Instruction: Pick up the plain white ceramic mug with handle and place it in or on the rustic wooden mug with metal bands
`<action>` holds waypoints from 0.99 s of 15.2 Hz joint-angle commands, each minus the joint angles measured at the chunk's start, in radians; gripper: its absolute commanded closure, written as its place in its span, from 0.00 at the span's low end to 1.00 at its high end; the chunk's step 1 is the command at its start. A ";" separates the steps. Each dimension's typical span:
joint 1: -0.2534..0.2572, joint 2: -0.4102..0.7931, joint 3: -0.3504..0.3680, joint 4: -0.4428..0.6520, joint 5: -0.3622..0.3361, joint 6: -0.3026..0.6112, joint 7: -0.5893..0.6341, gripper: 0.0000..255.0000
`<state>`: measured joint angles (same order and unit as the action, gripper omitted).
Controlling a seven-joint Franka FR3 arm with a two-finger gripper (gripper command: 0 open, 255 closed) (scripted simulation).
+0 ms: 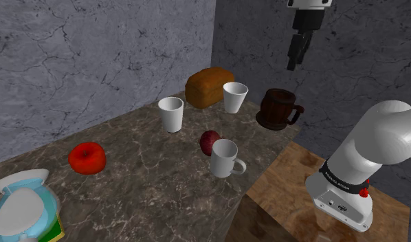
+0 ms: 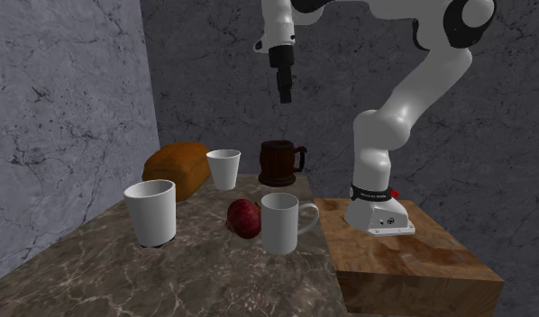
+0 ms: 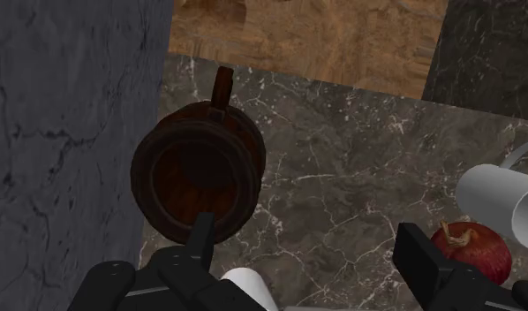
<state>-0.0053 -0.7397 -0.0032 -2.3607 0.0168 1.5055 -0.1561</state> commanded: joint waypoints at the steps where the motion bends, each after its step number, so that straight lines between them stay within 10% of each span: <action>1: 0.000 0.000 0.000 0.000 0.000 0.000 0.000 0.00; 15: 0.128 0.067 0.288 -0.199 0.195 0.329 0.267 0.00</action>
<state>0.1122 -0.6818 0.2614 -2.5483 0.1963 1.8069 0.0893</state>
